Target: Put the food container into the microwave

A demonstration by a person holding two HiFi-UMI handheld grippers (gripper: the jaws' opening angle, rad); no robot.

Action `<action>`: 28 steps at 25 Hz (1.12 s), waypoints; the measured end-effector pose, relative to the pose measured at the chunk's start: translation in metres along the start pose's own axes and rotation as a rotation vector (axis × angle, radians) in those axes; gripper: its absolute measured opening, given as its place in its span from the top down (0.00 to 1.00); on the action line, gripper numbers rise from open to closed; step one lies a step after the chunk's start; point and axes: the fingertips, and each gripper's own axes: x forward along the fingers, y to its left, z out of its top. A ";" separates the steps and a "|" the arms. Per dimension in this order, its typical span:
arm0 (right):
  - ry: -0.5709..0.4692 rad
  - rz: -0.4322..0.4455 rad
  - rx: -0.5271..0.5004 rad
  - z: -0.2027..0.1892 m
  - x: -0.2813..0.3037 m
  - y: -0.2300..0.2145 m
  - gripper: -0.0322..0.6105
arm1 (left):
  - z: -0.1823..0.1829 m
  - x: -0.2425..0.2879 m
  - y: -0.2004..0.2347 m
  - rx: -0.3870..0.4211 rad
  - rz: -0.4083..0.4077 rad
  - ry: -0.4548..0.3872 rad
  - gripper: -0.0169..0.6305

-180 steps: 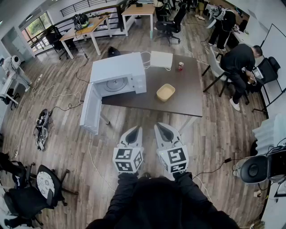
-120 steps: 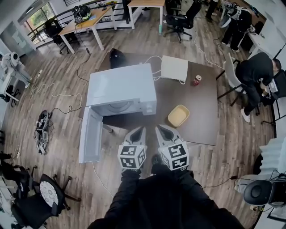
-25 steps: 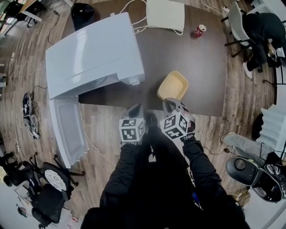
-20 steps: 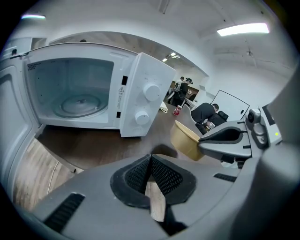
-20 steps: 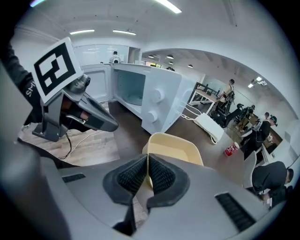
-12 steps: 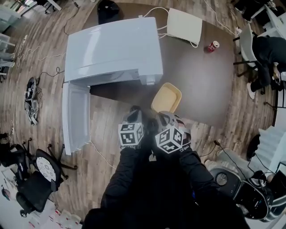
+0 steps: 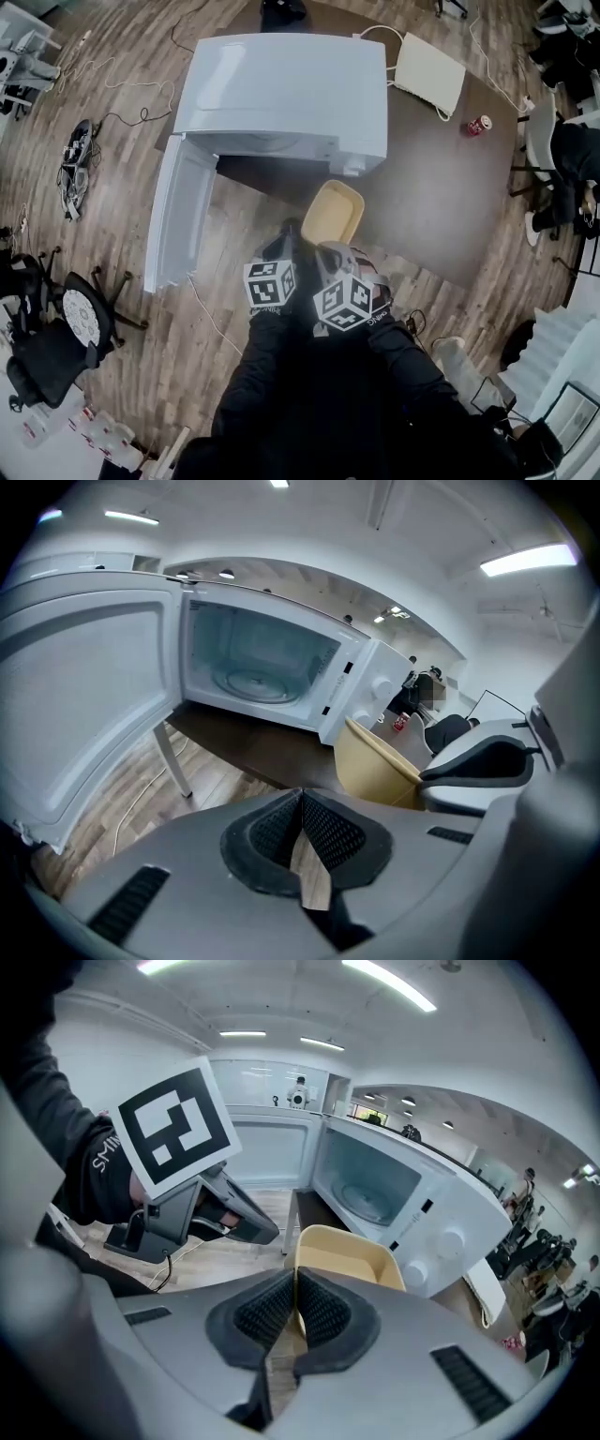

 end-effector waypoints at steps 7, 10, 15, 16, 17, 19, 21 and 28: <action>-0.058 0.064 -0.135 0.045 0.022 0.019 0.90 | -0.002 -0.019 0.046 -0.080 0.071 -0.034 0.92; -0.073 0.070 -0.184 0.062 0.032 0.018 0.90 | 0.003 -0.024 0.062 -0.099 0.091 -0.045 0.92; -0.078 0.074 -0.252 0.083 0.051 0.008 0.90 | 0.020 -0.025 0.084 -0.113 0.111 -0.064 0.92; -0.078 0.072 -0.264 0.086 0.056 0.005 0.90 | 0.024 -0.024 0.088 -0.113 0.113 -0.067 0.92; -0.079 0.069 -0.275 0.090 0.061 0.001 0.90 | 0.029 -0.023 0.092 -0.113 0.114 -0.070 0.92; -0.080 0.063 -0.294 0.098 0.072 -0.006 0.90 | 0.038 -0.020 0.099 -0.110 0.117 -0.076 0.92; -0.083 0.053 -0.311 0.106 0.082 -0.014 0.90 | 0.047 -0.016 0.105 -0.105 0.119 -0.078 0.92; -0.086 0.020 -0.343 0.130 0.124 -0.044 0.90 | 0.077 0.003 0.126 -0.082 0.111 -0.072 0.92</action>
